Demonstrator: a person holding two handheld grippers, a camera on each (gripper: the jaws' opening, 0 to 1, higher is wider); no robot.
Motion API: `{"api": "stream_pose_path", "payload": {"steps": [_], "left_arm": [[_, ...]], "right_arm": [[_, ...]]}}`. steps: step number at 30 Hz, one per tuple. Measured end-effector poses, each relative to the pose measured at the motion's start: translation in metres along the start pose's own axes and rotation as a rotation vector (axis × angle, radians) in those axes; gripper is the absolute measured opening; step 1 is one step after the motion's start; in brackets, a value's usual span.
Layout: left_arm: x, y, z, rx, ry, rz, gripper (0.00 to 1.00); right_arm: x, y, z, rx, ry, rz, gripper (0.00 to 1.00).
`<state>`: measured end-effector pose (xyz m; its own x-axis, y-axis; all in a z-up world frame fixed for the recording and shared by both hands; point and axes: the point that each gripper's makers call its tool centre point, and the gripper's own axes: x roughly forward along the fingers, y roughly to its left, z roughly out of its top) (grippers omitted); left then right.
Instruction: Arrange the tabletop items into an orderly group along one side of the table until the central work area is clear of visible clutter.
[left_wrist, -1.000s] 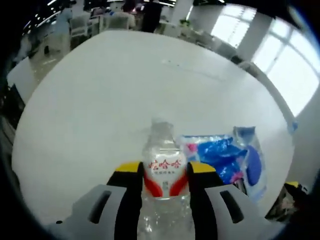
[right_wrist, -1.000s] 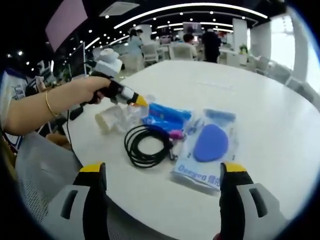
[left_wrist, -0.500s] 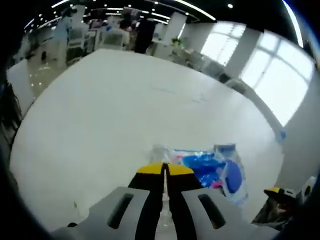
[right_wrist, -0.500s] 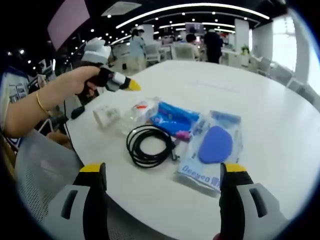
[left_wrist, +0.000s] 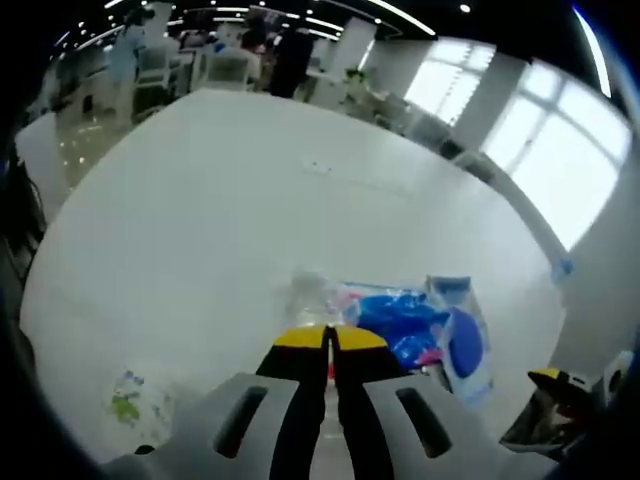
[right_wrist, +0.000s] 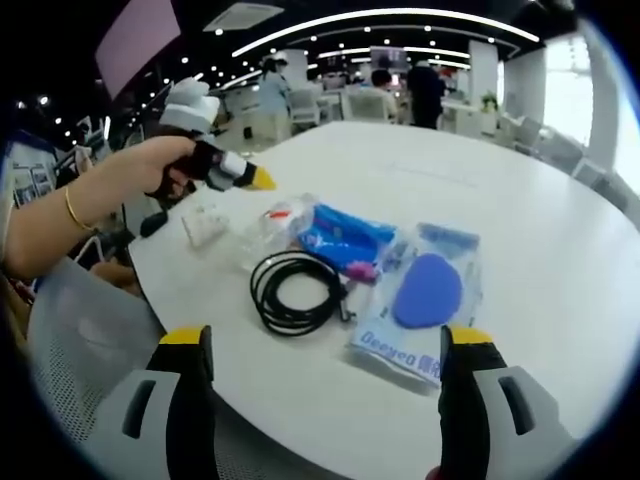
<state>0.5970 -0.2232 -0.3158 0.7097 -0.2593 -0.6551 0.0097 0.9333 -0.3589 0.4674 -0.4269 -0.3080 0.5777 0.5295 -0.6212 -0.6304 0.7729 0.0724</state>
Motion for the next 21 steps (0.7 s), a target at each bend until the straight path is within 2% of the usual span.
{"api": "stream_pose_path", "payload": {"steps": [3, 6, 7, 9, 10, 13, 21], "left_arm": [[0.001, 0.001, -0.001, 0.011, 0.006, 0.006, 0.00], [0.003, 0.002, -0.003, 0.005, 0.018, 0.007, 0.21], [0.004, 0.001, -0.005, 0.005, 0.031, 0.007, 0.25], [0.006, 0.001, -0.006, 0.011, 0.037, 0.010, 0.25], [0.007, 0.001, -0.007, 0.010, 0.039, 0.013, 0.28], [0.013, 0.002, -0.014, 0.002, 0.074, 0.029, 0.44], [0.024, 0.007, -0.023, 0.009, 0.112, 0.057, 0.48]], "right_arm": [[0.000, 0.000, -0.002, -0.004, 0.009, 0.001, 0.93], [0.000, 0.000, -0.001, -0.006, 0.005, 0.001, 0.93], [0.000, 0.000, -0.001, -0.006, 0.005, 0.001, 0.93], [0.000, 0.000, -0.001, -0.007, 0.006, 0.001, 0.93], [0.000, 0.000, -0.001, -0.007, 0.006, 0.001, 0.93], [0.000, 0.000, -0.001, -0.006, 0.006, 0.001, 0.93], [0.001, 0.001, -0.001, -0.007, 0.007, 0.008, 0.93]]}}
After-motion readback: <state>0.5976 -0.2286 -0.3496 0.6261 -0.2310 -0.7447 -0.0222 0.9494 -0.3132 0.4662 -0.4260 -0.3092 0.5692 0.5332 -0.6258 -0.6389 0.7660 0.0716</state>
